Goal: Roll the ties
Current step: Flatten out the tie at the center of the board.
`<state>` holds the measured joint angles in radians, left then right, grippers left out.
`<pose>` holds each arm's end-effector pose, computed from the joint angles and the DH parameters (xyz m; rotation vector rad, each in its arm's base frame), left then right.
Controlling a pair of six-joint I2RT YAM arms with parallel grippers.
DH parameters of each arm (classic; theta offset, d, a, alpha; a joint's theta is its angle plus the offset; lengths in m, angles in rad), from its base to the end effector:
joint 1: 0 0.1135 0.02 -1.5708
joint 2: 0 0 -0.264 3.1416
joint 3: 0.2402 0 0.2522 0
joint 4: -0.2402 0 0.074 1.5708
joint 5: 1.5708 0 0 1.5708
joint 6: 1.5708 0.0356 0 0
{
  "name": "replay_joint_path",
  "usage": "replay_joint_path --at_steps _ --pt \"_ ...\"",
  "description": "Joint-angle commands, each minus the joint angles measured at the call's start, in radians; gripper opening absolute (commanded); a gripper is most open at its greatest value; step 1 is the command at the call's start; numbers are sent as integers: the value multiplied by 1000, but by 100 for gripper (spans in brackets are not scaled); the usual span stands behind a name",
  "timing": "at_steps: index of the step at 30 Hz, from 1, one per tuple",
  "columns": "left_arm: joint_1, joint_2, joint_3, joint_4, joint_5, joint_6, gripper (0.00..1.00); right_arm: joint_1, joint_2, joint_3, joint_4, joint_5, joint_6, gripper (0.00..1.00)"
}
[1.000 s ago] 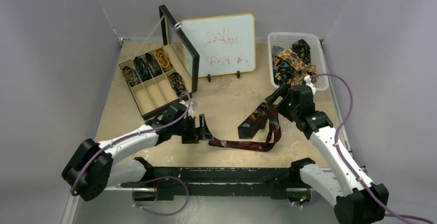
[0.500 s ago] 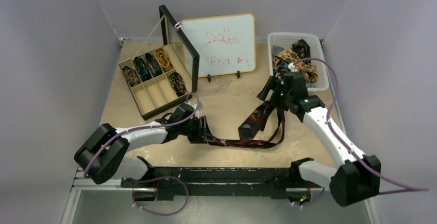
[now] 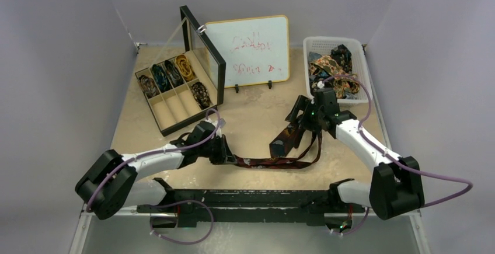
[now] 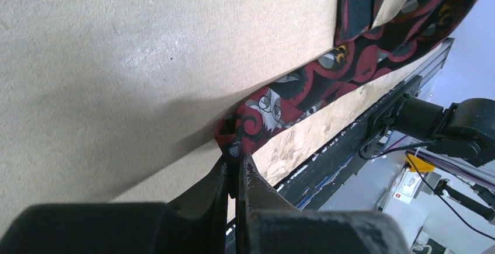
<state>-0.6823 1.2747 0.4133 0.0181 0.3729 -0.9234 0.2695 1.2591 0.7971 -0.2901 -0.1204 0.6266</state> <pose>0.1620 -0.1484 0.1392 -0.1315 2.6900 -1.0877 0.2542 0.0747 0.2346 0.3630 2.3633 0.5791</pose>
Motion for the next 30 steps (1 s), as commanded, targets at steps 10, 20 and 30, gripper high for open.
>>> replay_joint_path --at_steps 10,20,30 --pt "-3 -86 -36 4 2 47 0 2 39 -116 197 181 176 84" --pt "-3 -128 -14 -76 -35 54 0 27 219 -96 280 131 155 49" --pt "-1 -242 26 -263 -219 -9 0 27 229 -12 312 27 215 0"
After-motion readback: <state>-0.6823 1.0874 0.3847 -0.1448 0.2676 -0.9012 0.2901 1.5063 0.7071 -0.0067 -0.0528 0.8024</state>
